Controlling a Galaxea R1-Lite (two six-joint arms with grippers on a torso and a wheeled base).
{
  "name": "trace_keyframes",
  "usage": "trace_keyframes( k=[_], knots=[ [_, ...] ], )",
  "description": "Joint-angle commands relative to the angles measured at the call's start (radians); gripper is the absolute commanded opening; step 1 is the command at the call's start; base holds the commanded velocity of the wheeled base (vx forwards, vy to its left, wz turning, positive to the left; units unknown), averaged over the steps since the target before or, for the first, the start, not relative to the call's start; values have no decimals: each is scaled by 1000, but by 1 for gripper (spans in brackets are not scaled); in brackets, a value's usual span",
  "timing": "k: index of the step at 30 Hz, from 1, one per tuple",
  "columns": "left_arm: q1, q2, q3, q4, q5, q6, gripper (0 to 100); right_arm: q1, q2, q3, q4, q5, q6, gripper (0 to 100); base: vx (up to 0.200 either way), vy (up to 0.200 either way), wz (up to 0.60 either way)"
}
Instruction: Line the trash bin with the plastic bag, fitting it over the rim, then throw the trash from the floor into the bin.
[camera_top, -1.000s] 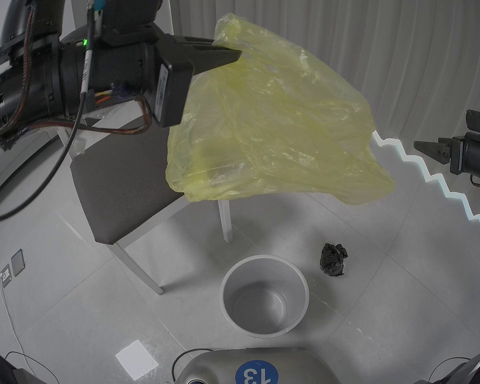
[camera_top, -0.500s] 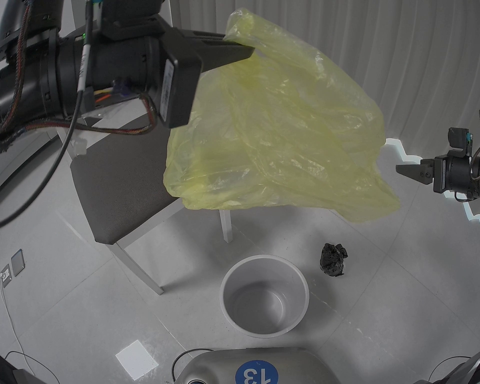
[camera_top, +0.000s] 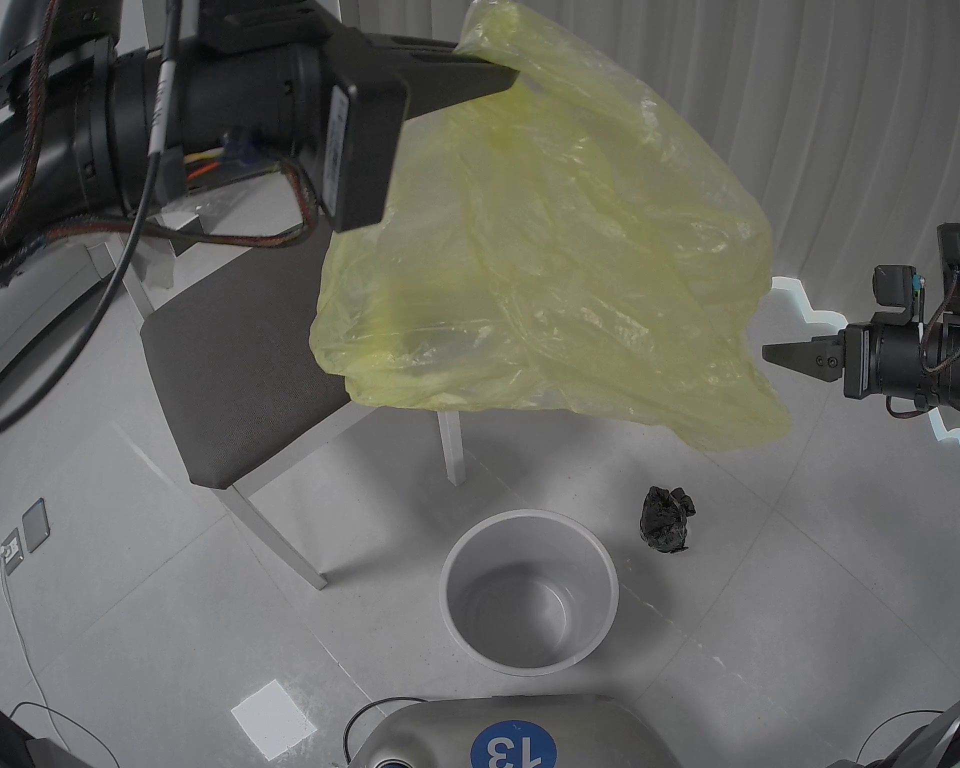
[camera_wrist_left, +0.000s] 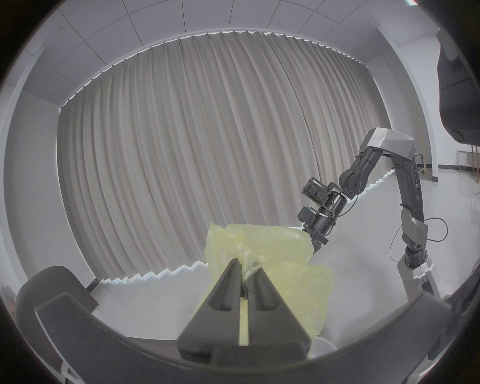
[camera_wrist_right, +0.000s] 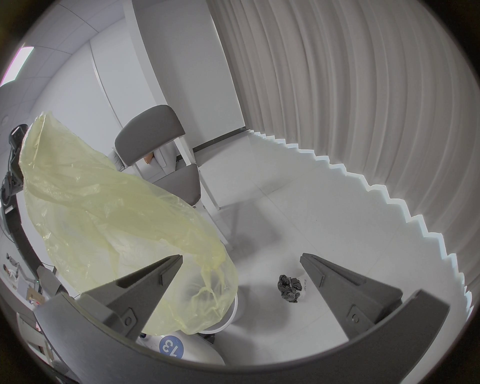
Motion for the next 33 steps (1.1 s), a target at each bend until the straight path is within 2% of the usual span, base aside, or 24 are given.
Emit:
trace_keyframes(
  k=[1,8,12,21,33],
  knots=[
    [-1,3,-7,-1,0,0,0,14,-3,3,0,-1,-9,100,0,0,0],
    [-22,-3,-21,-1,-2,0,0,40,-6,3,0,-18,-12,100,0,0,0],
    [-41,-18,-19,-1,-2,0,0,50,-3,-6,0,-59,-15,100,0,0,0],
    [-85,-30,-79,2,-2,9,0,52,-9,-8,0,-61,-5,100,0,0,0],
    [-87,-30,-87,2,-2,9,0,52,-53,0,14,-58,-3,100,0,0,0]
  ],
)
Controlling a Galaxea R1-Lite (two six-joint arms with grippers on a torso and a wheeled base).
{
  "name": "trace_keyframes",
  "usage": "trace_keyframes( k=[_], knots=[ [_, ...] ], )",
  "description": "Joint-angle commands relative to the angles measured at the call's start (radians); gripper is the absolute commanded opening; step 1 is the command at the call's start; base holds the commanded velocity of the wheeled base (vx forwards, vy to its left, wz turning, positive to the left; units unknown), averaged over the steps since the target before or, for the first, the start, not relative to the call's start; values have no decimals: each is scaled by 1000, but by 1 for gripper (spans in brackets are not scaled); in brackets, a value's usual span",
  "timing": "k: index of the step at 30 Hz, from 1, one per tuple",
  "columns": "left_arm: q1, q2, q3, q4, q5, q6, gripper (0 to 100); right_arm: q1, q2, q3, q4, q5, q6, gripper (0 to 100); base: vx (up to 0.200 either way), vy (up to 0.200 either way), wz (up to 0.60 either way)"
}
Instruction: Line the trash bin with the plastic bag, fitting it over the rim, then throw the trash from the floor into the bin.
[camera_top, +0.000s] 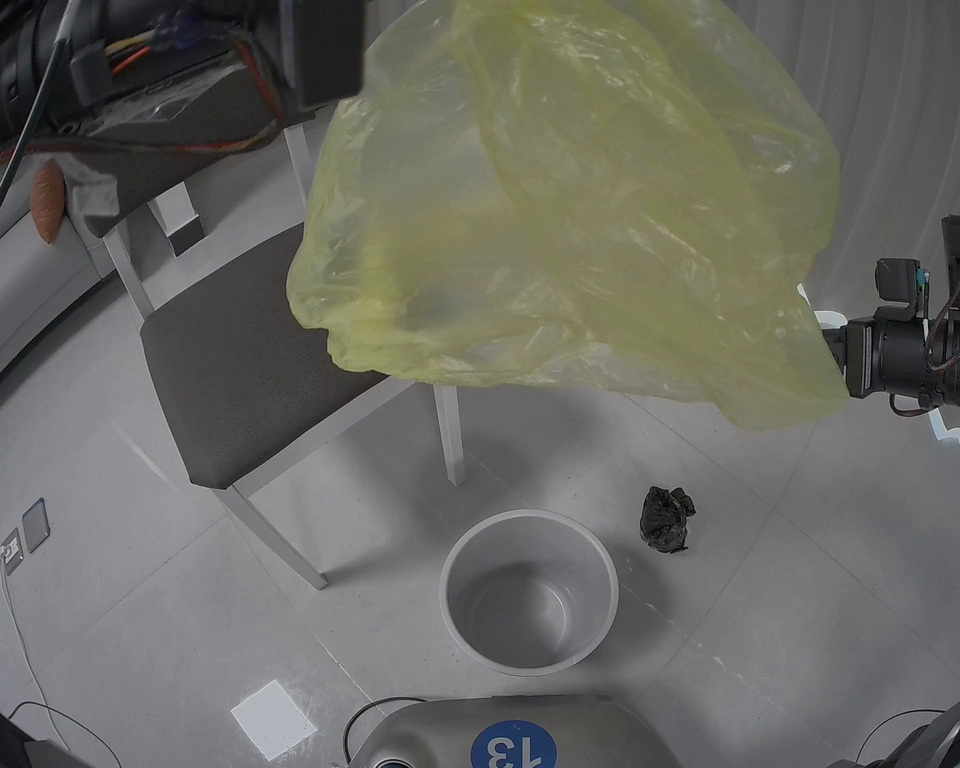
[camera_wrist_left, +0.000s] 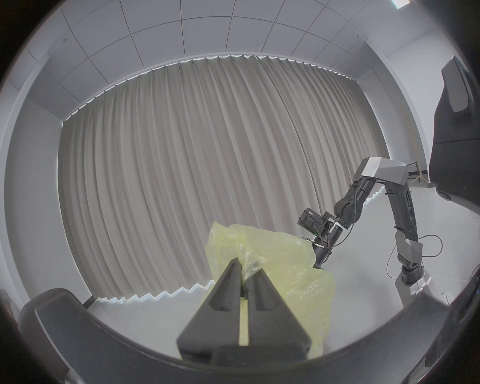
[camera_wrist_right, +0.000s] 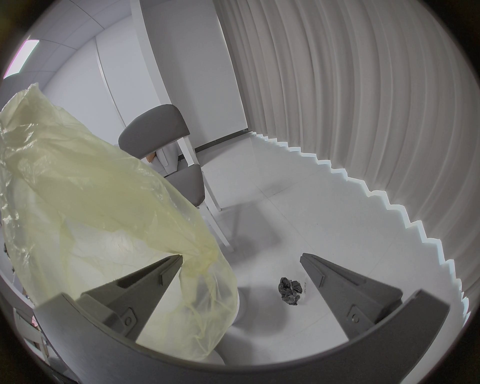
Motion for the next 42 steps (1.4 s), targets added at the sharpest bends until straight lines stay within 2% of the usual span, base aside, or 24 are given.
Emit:
trace_keyframes(
  k=[1,19,20,38,42],
  knots=[
    [-1,4,-8,-3,-1,0,0,2,-25,7,3,4,0,100,0,0,0],
    [-9,2,-37,-5,1,2,0,26,-53,53,7,13,0,100,0,0,0],
    [-9,2,-37,-5,1,2,0,28,-54,55,7,13,0,0,0,0,0],
    [7,13,-32,0,16,-15,0,34,-84,55,13,7,0,0,0,0,0],
    [37,8,23,-8,62,-41,0,34,-82,56,13,1,-6,0,0,0,0]
  ],
)
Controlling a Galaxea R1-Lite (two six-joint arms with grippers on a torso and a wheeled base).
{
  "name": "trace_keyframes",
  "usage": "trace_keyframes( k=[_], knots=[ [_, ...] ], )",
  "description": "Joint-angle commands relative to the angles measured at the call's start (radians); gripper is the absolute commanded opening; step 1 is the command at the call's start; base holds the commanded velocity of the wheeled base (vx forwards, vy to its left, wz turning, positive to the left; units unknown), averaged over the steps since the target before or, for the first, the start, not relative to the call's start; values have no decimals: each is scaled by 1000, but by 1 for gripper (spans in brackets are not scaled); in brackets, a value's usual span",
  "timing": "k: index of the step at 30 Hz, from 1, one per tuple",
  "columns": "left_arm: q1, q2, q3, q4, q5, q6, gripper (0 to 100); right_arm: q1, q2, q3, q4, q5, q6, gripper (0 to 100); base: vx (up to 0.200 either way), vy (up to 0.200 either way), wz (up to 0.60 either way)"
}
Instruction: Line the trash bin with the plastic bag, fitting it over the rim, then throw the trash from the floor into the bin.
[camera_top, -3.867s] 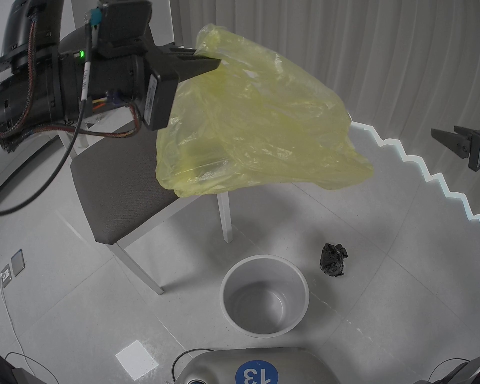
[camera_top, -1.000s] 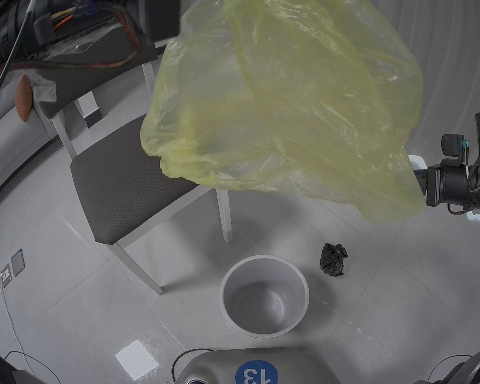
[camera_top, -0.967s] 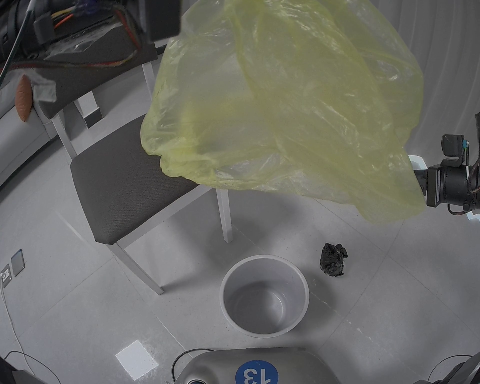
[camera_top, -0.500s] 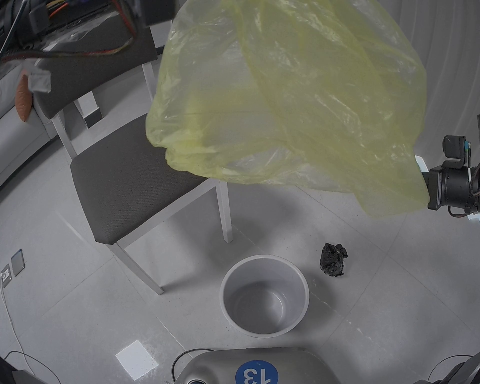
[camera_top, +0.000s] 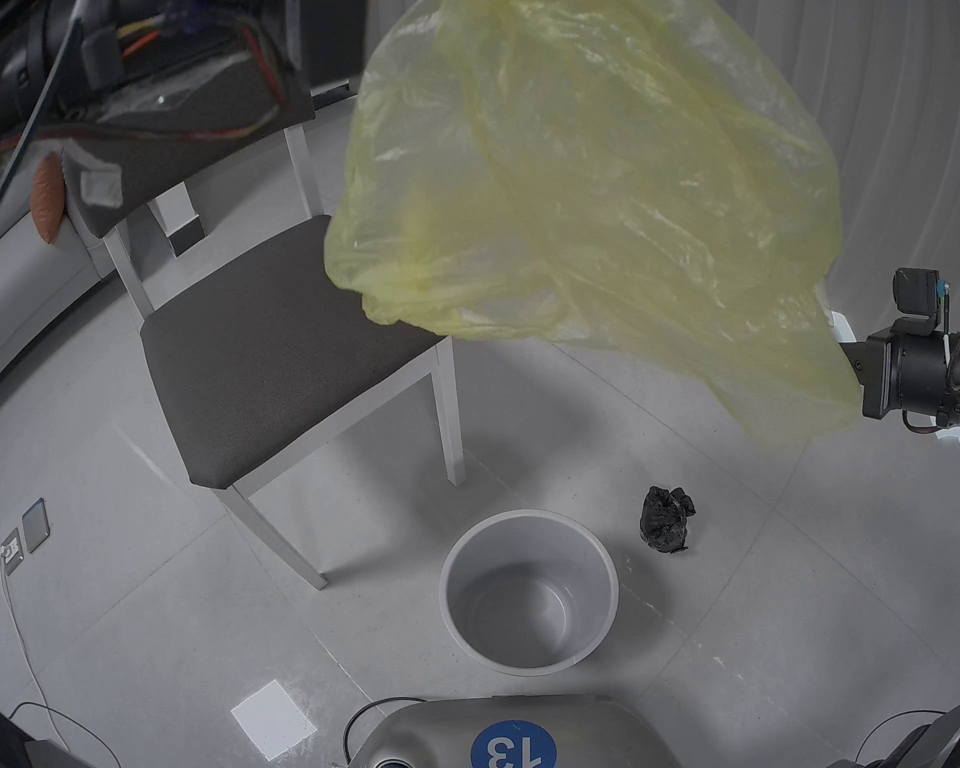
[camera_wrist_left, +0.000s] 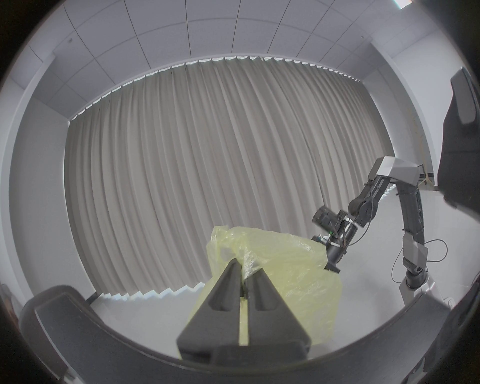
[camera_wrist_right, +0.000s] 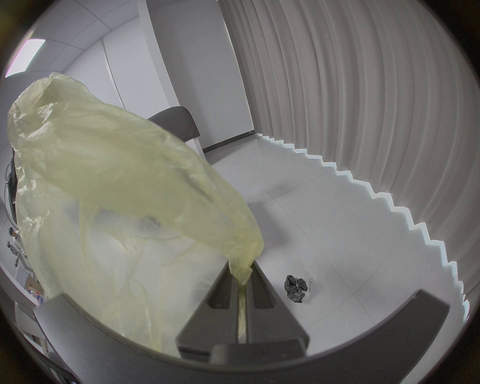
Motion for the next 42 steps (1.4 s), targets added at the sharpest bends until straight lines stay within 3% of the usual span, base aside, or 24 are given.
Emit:
trace_keyframes(
  k=[1,6,12,16,22,30,33,42],
  knots=[
    [31,-2,62,-10,59,-36,0,0,-4,0,0,-3,-3,0,0,0,0],
    [28,-13,129,-40,137,-102,0,-1,-3,-6,0,-14,-5,0,0,0,0],
    [28,-16,174,-97,216,-116,0,3,0,-7,0,-86,-9,0,0,0,0],
    [26,-20,209,-105,274,-225,0,46,4,-1,-3,-180,-8,0,0,0,0],
    [37,-28,295,-118,338,-355,0,112,28,3,-13,-269,5,0,0,0,0],
    [65,-28,448,-279,352,-450,0,183,97,-3,-36,-355,9,0,0,0,0],
    [68,-16,548,-358,351,-483,0,207,132,2,-46,-381,38,0,0,0,0],
    [49,46,664,-491,352,-566,0,300,203,8,-46,-473,150,0,0,0,0]
  ],
)
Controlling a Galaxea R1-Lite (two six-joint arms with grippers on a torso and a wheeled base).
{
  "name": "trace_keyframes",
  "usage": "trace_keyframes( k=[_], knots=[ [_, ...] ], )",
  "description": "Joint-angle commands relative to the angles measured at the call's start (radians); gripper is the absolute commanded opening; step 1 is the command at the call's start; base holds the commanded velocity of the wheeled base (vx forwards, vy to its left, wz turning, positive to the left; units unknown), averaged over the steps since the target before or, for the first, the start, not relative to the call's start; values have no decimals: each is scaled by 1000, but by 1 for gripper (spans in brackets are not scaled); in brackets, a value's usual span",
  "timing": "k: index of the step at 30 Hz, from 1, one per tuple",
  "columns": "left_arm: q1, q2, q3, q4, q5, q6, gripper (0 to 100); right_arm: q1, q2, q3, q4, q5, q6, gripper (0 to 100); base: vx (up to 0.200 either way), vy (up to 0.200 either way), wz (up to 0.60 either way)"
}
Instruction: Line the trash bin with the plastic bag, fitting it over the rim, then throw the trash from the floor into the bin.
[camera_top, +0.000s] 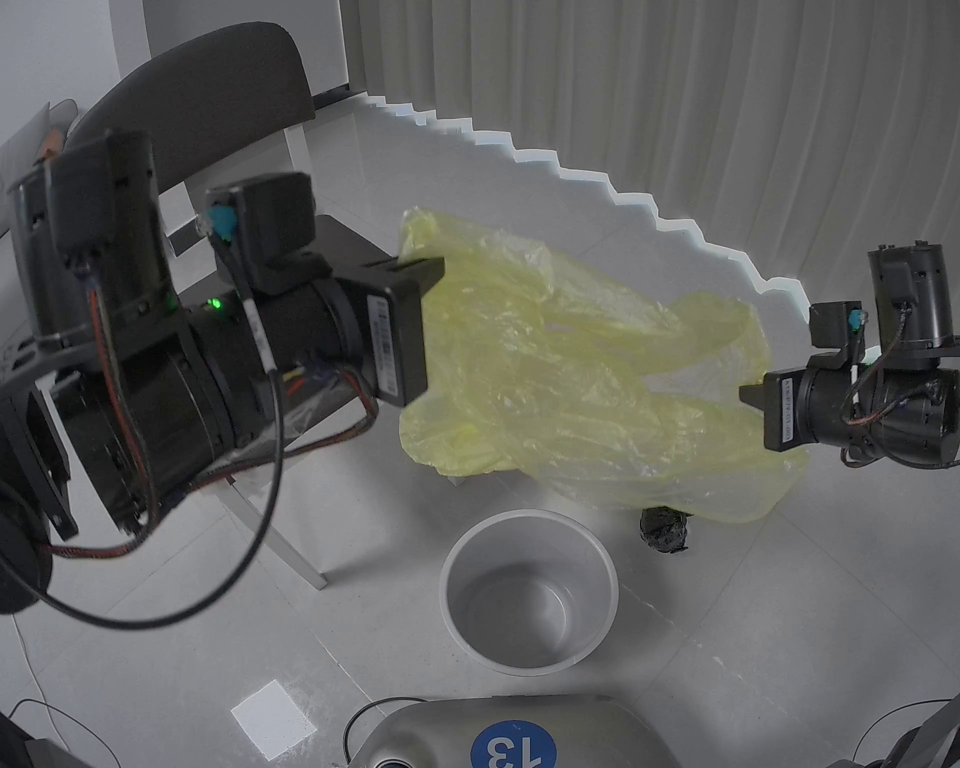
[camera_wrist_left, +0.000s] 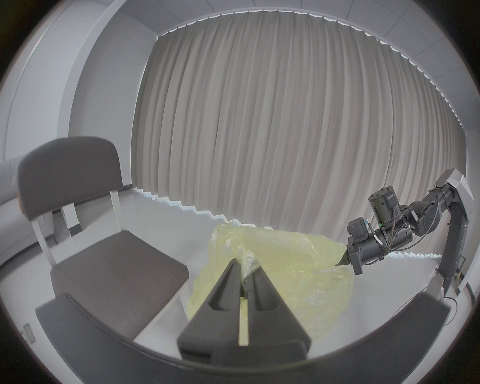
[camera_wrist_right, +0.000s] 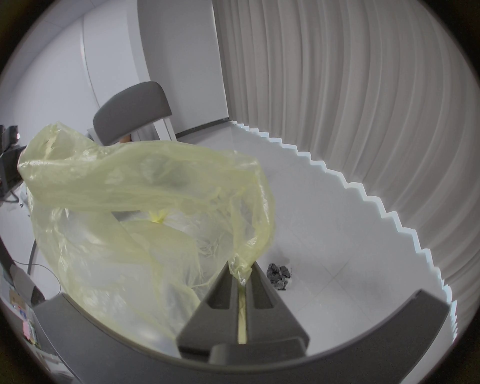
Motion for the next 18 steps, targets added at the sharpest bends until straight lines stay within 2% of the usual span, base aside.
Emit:
trace_keyframes(
  k=[1,4,18],
  knots=[
    [-15,44,58,-31,2,-30,0,57,46,13,2,-17,31,0,0,0,0],
    [-19,67,107,-73,4,-64,0,77,46,48,2,-32,40,0,0,0,0],
    [-56,211,274,-283,8,-115,0,123,101,198,-5,-199,34,0,0,0,0]
  ],
)
